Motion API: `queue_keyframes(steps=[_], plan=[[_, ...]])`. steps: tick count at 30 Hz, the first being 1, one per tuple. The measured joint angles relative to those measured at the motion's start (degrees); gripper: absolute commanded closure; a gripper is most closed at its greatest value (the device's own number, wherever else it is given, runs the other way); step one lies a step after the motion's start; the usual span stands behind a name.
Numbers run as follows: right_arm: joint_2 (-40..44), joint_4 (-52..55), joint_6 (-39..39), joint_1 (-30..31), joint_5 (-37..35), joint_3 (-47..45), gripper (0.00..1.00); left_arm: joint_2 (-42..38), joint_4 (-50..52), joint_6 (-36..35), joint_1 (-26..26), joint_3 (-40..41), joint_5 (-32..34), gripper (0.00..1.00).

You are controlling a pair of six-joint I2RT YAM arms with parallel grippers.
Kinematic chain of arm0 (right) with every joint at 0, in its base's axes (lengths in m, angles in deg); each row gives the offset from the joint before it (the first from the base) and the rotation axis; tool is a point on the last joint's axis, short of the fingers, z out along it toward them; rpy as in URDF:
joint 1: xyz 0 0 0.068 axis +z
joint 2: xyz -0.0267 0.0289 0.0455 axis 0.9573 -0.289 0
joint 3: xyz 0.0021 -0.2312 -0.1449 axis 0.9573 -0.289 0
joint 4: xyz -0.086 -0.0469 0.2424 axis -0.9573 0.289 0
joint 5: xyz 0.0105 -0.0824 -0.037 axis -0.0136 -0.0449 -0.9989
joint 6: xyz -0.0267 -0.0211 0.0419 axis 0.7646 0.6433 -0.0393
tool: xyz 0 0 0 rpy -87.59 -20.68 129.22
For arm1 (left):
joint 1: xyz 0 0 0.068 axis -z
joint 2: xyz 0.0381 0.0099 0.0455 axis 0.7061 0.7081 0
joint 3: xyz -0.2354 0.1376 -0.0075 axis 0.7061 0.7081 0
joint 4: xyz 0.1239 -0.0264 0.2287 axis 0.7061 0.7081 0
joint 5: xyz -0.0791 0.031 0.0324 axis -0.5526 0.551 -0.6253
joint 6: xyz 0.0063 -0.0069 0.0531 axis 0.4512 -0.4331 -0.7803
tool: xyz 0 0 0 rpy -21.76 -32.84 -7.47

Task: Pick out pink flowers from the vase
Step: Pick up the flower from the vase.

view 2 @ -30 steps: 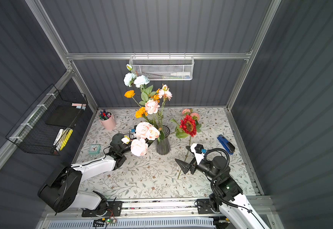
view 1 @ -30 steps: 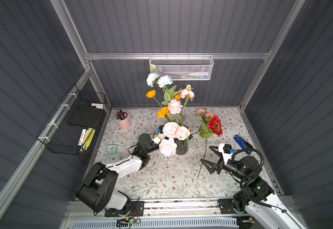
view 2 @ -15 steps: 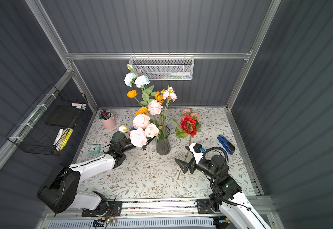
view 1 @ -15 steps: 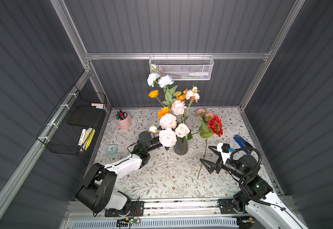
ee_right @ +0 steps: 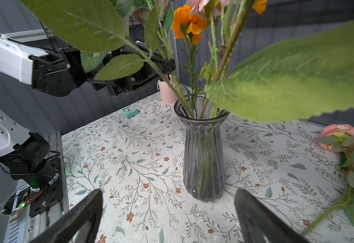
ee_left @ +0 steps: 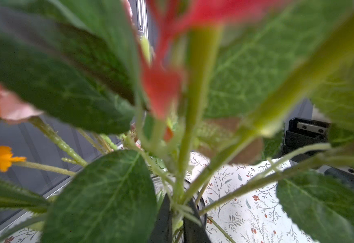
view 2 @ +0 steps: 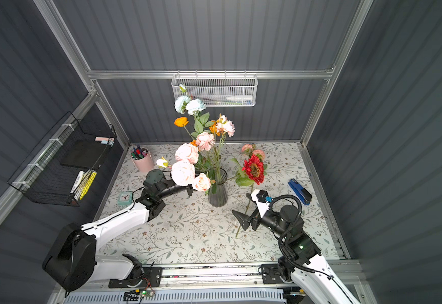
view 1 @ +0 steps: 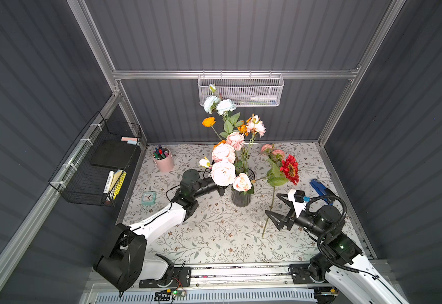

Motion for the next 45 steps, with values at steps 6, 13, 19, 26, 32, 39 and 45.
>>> queue_keyframes(steps=[6,13,19,26,32,39,45], plan=[[-0.6,0.3,0.4,0.0,0.0,1.0,0.01,-1.6,7.1,-2.9,0.0,-5.1,0.0,0.87],[-1.5,0.3,0.5,0.0,0.0,1.3,0.01,-3.7,15.1,-4.7,0.0,-11.3,0.1,0.87],[-1.6,0.3,0.5,0.1,0.0,1.3,0.01,-6.2,20.3,-5.1,0.0,-14.4,1.0,0.88],[-2.1,0.3,0.4,0.4,0.0,2.3,0.01,-11.4,24.5,-6.6,0.0,-17.0,2.1,0.89],[-2.6,0.4,0.5,0.8,0.1,3.2,0.01,-14.8,28.9,-8.8,0.0,-22.0,4.2,0.91],[-3.7,0.9,0.5,1.5,0.0,4.0,0.01,-20.9,31.1,-9.6,0.0,-22.9,7.8,0.91],[-4.2,2.5,0.7,2.1,0.0,6.6,0.01,-24.2,37.3,-8.1,0.0,-30.7,11.4,0.95]])
